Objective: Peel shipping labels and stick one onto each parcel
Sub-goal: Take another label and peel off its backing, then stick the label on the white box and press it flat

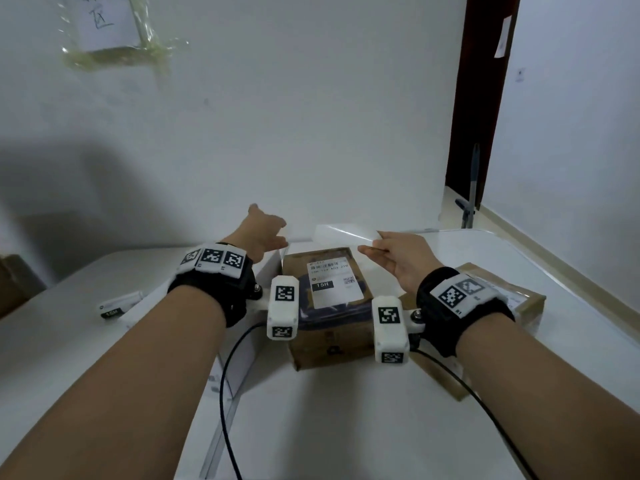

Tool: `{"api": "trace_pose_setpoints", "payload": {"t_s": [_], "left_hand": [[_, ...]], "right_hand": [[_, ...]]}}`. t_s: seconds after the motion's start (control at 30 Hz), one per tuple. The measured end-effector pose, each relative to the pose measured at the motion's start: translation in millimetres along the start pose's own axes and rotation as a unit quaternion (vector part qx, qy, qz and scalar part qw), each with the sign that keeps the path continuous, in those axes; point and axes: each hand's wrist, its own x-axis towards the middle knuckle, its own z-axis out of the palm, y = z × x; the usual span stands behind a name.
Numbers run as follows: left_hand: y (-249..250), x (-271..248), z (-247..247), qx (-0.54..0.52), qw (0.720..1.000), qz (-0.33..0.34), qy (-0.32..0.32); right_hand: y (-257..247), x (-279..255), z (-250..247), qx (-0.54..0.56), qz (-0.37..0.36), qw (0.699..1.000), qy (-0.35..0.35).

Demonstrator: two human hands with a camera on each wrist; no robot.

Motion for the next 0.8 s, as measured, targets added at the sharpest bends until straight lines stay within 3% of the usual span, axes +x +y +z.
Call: {"api": "trace_pose_setpoints", "payload": {"t_s": [0.07, 0.13, 0.2, 0.27, 0.33, 0.4, 0.5, 0.6, 0.8], "left_hand": [[4.2, -0.4, 8.9, 0.121, 0.99, 0.068, 0.013], [8.3, -6.6, 16.5, 0.235, 0.956, 0.175, 0.02], [11.9, -15.5, 23.2, 0.295, 0.911, 0.288, -0.009], [12.0, -21.5, 26.2, 0.354, 0.849, 0.384, -0.078], [7.4, -21.8, 25.7, 0.421, 0.783, 0.438, -0.136], [2.6, -22.6, 24.7, 0.449, 0.756, 0.457, -0.136], [-1.0, -24.7, 23.2, 0.454, 0.75, 0.469, -0.109], [-1.5, -26.6, 16.2, 0.427, 0.764, 0.471, -0.104], [3.1, -42.6, 2.2, 0.33, 0.855, 0.396, -0.049]], "right_hand": [[-3.5, 1.5, -1.4, -0.002, -0.001, 1.0, -0.007], [-4.5, 2.6, -1.4, 0.001, -0.001, 1.0, -0.013], [-3.2, 3.2, -0.4, 0.004, 0.0, 1.0, -0.019], [-1.5, 3.5, 0.7, 0.001, 0.002, 1.0, -0.028], [0.0, 3.2, 1.9, 0.002, 0.006, 0.999, -0.035], [0.9, 1.5, 3.8, 0.002, 0.01, 0.999, -0.042], [1.0, -3.7, 9.3, 0.005, 0.012, 0.999, -0.052], [0.4, -9.5, 15.3, 0.02, 0.003, 0.998, -0.057], [-2.0, -22.0, 30.9, -0.056, -0.008, 0.992, -0.109]]}}
